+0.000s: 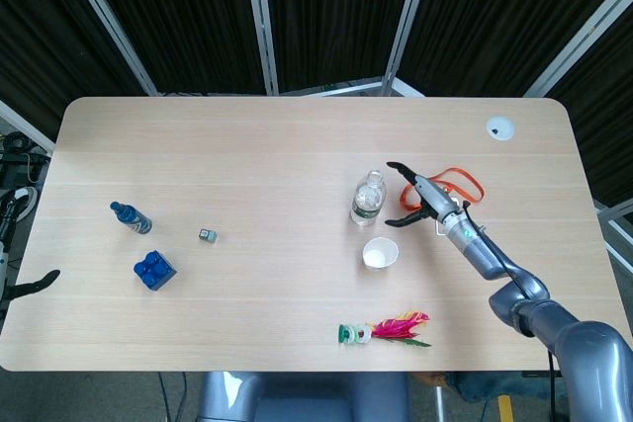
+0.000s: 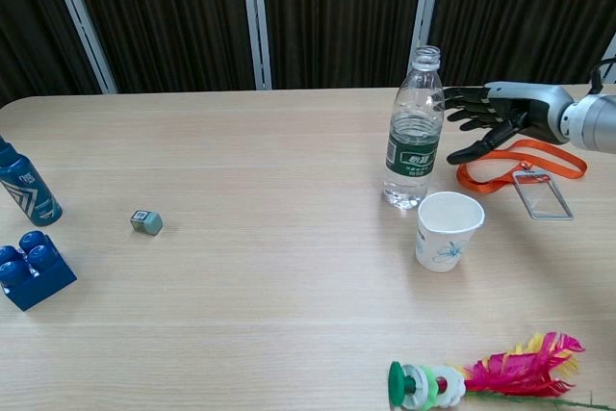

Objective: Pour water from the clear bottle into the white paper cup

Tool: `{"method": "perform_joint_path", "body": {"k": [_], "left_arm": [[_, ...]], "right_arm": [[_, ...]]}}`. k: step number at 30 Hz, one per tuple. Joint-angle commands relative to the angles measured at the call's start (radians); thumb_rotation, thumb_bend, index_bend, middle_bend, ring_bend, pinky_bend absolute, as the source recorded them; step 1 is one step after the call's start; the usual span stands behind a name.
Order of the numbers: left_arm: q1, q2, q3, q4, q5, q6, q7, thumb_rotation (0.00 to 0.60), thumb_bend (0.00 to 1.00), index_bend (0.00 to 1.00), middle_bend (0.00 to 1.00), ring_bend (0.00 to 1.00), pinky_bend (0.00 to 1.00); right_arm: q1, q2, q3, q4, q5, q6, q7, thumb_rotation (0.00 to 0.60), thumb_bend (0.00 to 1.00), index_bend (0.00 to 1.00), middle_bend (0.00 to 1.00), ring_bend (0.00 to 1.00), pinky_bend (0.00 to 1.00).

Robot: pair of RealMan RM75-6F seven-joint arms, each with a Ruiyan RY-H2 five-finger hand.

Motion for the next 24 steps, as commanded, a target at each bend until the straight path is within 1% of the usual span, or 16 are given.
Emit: {"method": "perform_joint_path", "body": {"k": [1,7,16,24], "left_arm": [[-0.002,0.001,-0.001,0.002,-0.008,-0.006,0.0,0.6,0.0,0.0,0.0,0.0,0.0],[-0.005,0.006,-0.008,0.002,-0.022,-0.013,-0.013,0.6,0.0,0.0,0.0,0.0,0.0],[-0.012,0.007,-0.01,0.003,-0.04,-0.031,-0.015,0.6,0.0,0.0,0.0,0.0,0.0],[-0.014,0.013,-0.012,0.0,-0.05,-0.04,-0.022,0.6,0.0,0.0,0.0,0.0,0.0]], "right_arm": [[0.012,-0.014,-0.002,0.006,0.006,-0.005,0.001,0.6,0.0,0.0,0.0,0.0,0.0],[0.032,-0.047,0.011,0.021,0.035,-0.013,0.008,0.6,0.0,0.0,0.0,0.0,0.0],[0.071,-0.095,0.041,0.032,0.078,-0.033,-0.029,0.6,0.0,0.0,0.0,0.0,0.0],[0.093,-0.14,0.081,0.04,0.138,-0.062,-0.104,0.6,0.0,0.0,0.0,0.0,0.0]]}}
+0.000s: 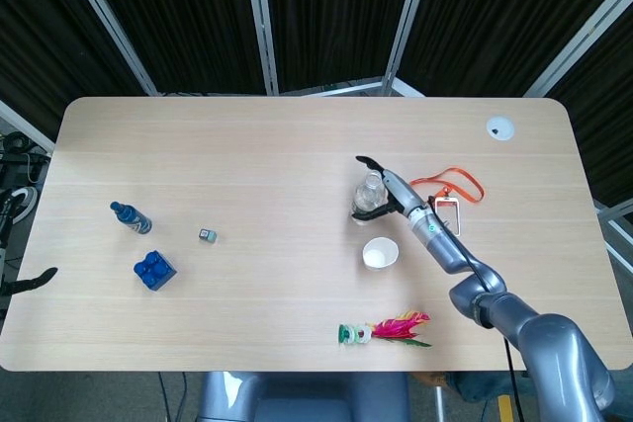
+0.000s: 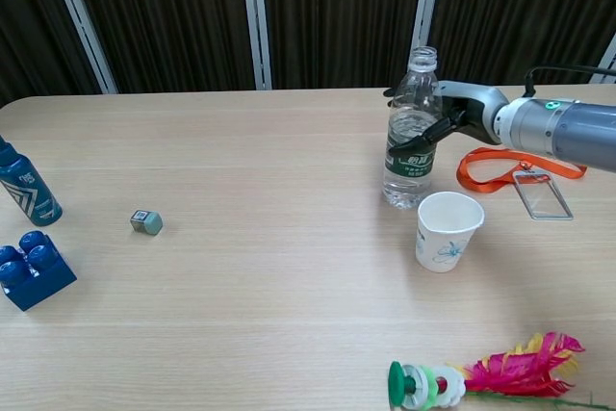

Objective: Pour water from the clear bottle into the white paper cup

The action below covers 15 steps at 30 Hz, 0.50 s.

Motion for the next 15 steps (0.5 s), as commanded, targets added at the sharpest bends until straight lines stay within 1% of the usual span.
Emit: {"method": "perform_joint_path", "body": {"k": [1,9,10,11,13,14,15], "left_arm": [[0.001,0.004,0.0,-0.001,0.002,0.002,-0.006,0.6,0.0,0.0,0.0,0.0,0.0],[0.001,0.008,-0.004,0.005,-0.004,-0.001,-0.021,0.6,0.0,0.0,0.0,0.0,0.0],[0.0,0.008,-0.004,0.006,-0.005,-0.002,-0.022,0.6,0.0,0.0,0.0,0.0,0.0],[0.0,0.008,-0.004,0.007,-0.006,-0.003,-0.023,0.6,0.0,0.0,0.0,0.0,0.0],[-0.001,0.009,-0.004,0.008,-0.007,-0.006,-0.025,0.6,0.0,0.0,0.0,0.0,0.0],[-0.002,0.009,-0.005,0.008,-0.008,-0.007,-0.027,0.6,0.0,0.0,0.0,0.0,0.0],[-0.002,0.009,-0.005,0.009,-0.008,-0.007,-0.028,0.6,0.0,0.0,0.0,0.0,0.0]], "right_arm": [[0.009,-0.016,0.016,-0.001,0.024,-0.016,-0.033,0.6,0.0,0.0,0.0,0.0,0.0],[0.016,-0.042,0.048,-0.001,0.079,-0.047,-0.088,0.6,0.0,0.0,0.0,0.0,0.0],[0.016,-0.045,0.05,0.001,0.083,-0.049,-0.092,0.6,0.0,0.0,0.02,0.0,0.0],[0.015,-0.048,0.052,0.003,0.087,-0.049,-0.095,0.6,0.0,0.01,0.04,0.0,0.0],[0.013,-0.057,0.06,0.009,0.099,-0.05,-0.1,0.6,0.0,0.05,0.14,0.01,0.0],[0.012,-0.06,0.064,0.012,0.106,-0.053,-0.102,0.6,0.0,0.09,0.19,0.03,0.0],[0.012,-0.063,0.068,0.015,0.111,-0.055,-0.104,0.6,0.0,0.15,0.25,0.07,0.0]]}}
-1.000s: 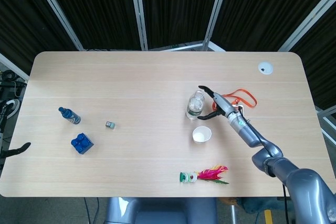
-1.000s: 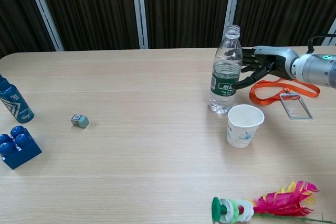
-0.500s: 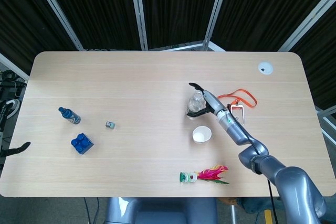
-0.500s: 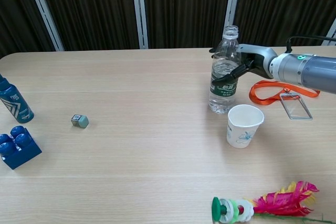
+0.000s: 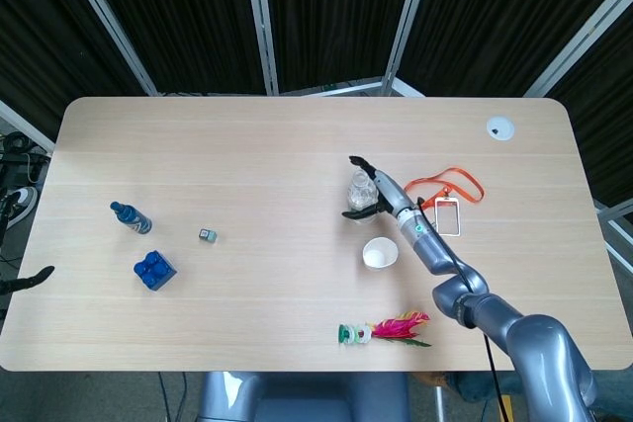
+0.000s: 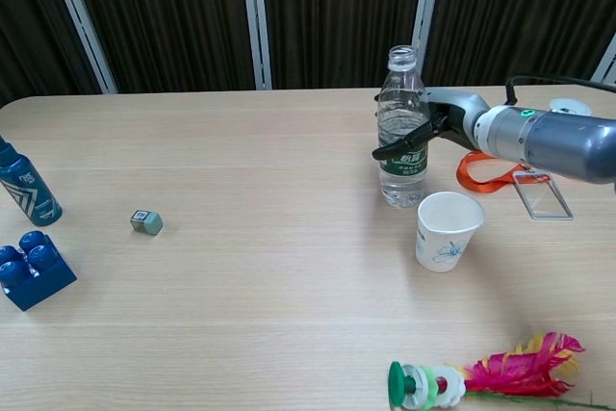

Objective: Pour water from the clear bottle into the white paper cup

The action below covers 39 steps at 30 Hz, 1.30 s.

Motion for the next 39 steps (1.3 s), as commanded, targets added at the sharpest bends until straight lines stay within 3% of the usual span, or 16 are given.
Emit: {"method": "perform_joint_path", "body": {"k": [1,4,7,10,17,26,32,39], "left_arm": [[-0.001,0.0,0.0,0.001,0.0,-0.002,-0.002,0.6,0.0,0.0,0.0,0.0,0.0],[-0.002,0.002,0.0,0.001,0.0,-0.006,-0.008,0.6,0.0,0.0,0.0,0.0,0.0],[-0.003,0.003,-0.002,0.004,0.002,-0.006,-0.021,0.6,0.0,0.0,0.0,0.0,0.0],[-0.003,0.005,-0.004,0.008,-0.001,-0.008,-0.032,0.6,0.0,0.0,0.0,0.0,0.0],[-0.01,0.001,-0.003,0.015,-0.007,-0.025,-0.033,0.6,0.0,0.0,0.0,0.0,0.0],[-0.01,0.01,-0.002,0.012,0.005,-0.027,-0.061,0.6,0.0,0.0,0.0,0.0,0.0],[-0.006,0.02,0.009,0.001,0.04,-0.021,-0.082,0.6,0.0,0.0,0.0,0.0,0.0],[-0.008,0.041,0.019,-0.01,0.096,-0.021,-0.13,0.6,0.0,0.0,0.0,0.0,0.0]], "right_arm": [[-0.002,-0.011,0.013,0.009,0.017,-0.006,-0.008,0.6,0.0,0.21,0.3,0.13,0.01],[-0.003,-0.019,0.023,0.015,0.029,-0.004,-0.012,0.6,0.0,0.35,0.47,0.3,0.11],[-0.002,-0.018,0.023,0.011,0.029,-0.011,-0.007,0.6,0.08,0.5,0.57,0.41,0.28],[-0.002,-0.014,0.023,0.006,0.027,-0.016,0.006,0.6,0.16,0.6,0.61,0.49,0.38],[-0.009,-0.006,0.021,0.002,0.022,0.001,-0.011,0.6,0.21,0.61,0.6,0.52,0.44],[-0.034,0.041,0.078,-0.032,0.065,0.102,-0.119,0.6,0.25,0.61,0.6,0.52,0.45],[-0.089,0.13,0.107,-0.136,0.086,0.211,-0.223,0.6,0.25,0.61,0.6,0.52,0.45],[-0.219,0.296,0.053,-0.362,0.059,0.353,-0.433,0.6,0.26,0.61,0.6,0.52,0.45]]}}
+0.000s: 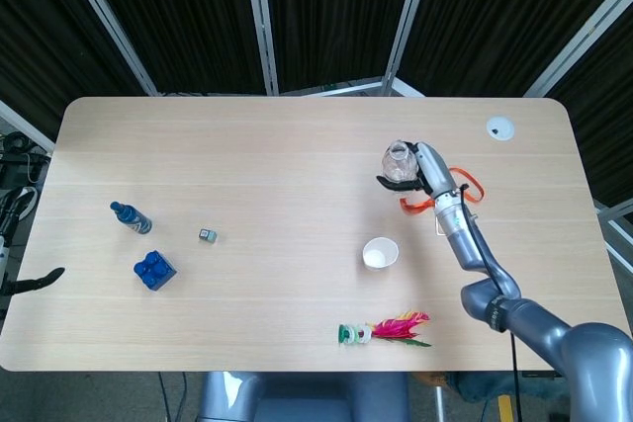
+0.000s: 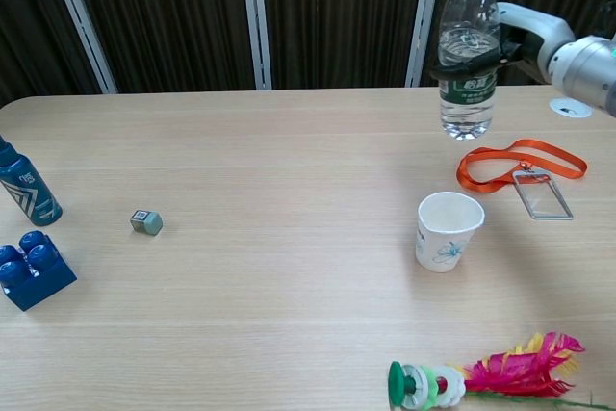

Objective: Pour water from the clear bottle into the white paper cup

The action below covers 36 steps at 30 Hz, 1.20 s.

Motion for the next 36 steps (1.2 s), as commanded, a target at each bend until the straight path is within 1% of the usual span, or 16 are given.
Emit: {"method": "perform_joint_path", "body": {"k": [1,3,8,10,14,15,16,24,36], "left_arm": [[-0.001,0.008,0.001,-0.005,0.018,0.006,-0.016,0.6,0.0,0.0,0.0,0.0,0.0],[-0.004,0.01,0.003,-0.009,0.034,0.006,-0.026,0.6,0.0,0.0,0.0,0.0,0.0],[-0.009,0.017,0.009,-0.009,0.048,-0.003,-0.044,0.6,0.0,0.0,0.0,0.0,0.0],[-0.008,0.019,0.01,-0.009,0.052,-0.001,-0.05,0.6,0.0,0.0,0.0,0.0,0.0],[-0.005,0.026,0.015,-0.011,0.063,0.004,-0.063,0.6,0.0,0.0,0.0,0.0,0.0],[-0.003,0.029,0.018,-0.013,0.068,0.006,-0.068,0.6,0.0,0.0,0.0,0.0,0.0],[-0.002,0.031,0.02,-0.013,0.072,0.007,-0.071,0.6,0.0,0.0,0.0,0.0,0.0],[0.003,0.038,0.026,-0.009,0.079,0.013,-0.087,0.6,0.0,0.0,0.0,0.0,0.0],[0.0,0.037,0.025,-0.003,0.067,0.01,-0.083,0.6,0.0,0.0,0.0,0.0,0.0]], "right_arm": [[-0.104,0.115,-0.054,-0.135,-0.028,0.109,-0.164,0.6,0.26,0.61,0.6,0.52,0.45],[-0.159,0.156,-0.097,-0.185,-0.049,0.153,-0.205,0.6,0.25,0.61,0.6,0.52,0.45],[-0.207,0.188,-0.128,-0.232,-0.063,0.198,-0.291,0.6,0.26,0.61,0.6,0.52,0.45],[-0.22,0.195,-0.141,-0.245,-0.069,0.212,-0.344,0.6,0.26,0.61,0.6,0.52,0.45],[-0.234,0.209,-0.173,-0.266,-0.104,0.235,-0.478,0.6,0.25,0.61,0.6,0.52,0.46],[-0.235,0.208,-0.188,-0.268,-0.124,0.243,-0.543,0.6,0.25,0.61,0.6,0.52,0.46],[-0.238,0.204,-0.192,-0.27,-0.129,0.25,-0.581,0.6,0.25,0.61,0.6,0.53,0.46],[-0.241,0.168,-0.198,-0.263,-0.122,0.24,-0.735,0.6,0.25,0.61,0.6,0.53,0.46],[-0.217,0.119,-0.177,-0.242,-0.07,0.168,-0.854,0.6,0.25,0.61,0.6,0.53,0.46]]}}
